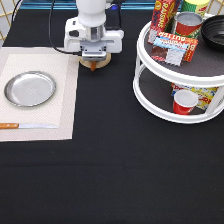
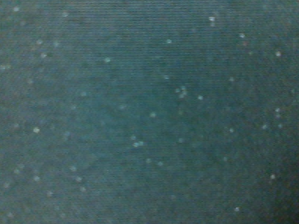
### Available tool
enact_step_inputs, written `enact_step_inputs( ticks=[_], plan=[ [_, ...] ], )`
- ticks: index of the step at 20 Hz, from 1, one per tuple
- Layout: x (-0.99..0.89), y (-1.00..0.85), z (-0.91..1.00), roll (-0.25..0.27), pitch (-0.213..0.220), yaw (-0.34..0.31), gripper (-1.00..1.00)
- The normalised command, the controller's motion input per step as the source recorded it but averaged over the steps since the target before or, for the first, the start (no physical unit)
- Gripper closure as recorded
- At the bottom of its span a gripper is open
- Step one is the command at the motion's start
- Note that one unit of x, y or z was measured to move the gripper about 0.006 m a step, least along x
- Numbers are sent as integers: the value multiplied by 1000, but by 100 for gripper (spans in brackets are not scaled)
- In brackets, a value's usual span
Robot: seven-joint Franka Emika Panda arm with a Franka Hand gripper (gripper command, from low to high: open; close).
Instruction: Arrange plate and fork
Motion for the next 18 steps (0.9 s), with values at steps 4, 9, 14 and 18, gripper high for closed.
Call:
enact_step_inputs(
  ticks=[4,9,14,18],
  plan=[
    [1,-104,660,0,-5,65,100],
    [113,-565,798,6,-10,3,100],
    [99,-741,302,-2,-13,-57,100],
    [-14,-795,46,-2,-8,-61,100]
  ],
)
